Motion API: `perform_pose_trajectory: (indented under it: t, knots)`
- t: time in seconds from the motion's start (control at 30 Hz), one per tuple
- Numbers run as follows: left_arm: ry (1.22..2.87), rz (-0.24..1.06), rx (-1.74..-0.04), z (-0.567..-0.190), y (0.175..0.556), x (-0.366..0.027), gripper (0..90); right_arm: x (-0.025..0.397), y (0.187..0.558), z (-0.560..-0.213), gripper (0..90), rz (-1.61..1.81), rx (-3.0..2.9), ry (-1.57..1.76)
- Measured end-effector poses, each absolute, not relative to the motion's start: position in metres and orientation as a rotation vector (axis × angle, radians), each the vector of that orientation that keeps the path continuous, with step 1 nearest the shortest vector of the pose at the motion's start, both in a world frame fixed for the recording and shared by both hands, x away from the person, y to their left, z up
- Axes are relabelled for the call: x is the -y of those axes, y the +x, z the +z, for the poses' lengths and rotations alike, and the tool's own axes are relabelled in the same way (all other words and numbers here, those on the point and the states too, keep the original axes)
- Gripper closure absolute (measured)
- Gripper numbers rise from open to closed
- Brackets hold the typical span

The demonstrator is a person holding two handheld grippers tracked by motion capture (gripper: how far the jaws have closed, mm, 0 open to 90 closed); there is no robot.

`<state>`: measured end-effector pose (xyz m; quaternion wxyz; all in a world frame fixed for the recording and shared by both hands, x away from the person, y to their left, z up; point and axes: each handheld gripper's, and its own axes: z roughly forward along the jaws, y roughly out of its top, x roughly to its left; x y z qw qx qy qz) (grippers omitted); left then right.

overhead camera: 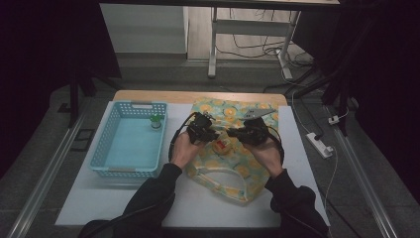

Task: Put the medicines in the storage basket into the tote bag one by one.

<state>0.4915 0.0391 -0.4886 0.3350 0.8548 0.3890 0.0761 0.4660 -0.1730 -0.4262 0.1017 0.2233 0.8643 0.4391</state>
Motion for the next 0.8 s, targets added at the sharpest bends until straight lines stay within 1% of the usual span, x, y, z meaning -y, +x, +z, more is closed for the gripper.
perform_pose_trajectory:
  t: [0.57,0.6,0.7,0.8]
  knots:
    - [2.236,0.240,-1.062,-0.501,0.501,-0.037,72.4,0.172,0.468,-0.430,90.0,1.285,-2.560,0.668]
    - [2.235,0.240,-1.056,-0.501,0.501,-0.037,71.7,0.172,0.468,-0.430,90.0,1.285,-2.560,0.668]
    - [2.224,0.254,-1.052,-0.498,0.500,-0.036,61.8,0.172,0.468,-0.430,90.0,1.284,-2.561,0.670]
    - [2.220,0.254,-1.048,-0.493,0.497,-0.036,57.6,0.173,0.468,-0.430,90.0,1.286,-2.558,0.668]
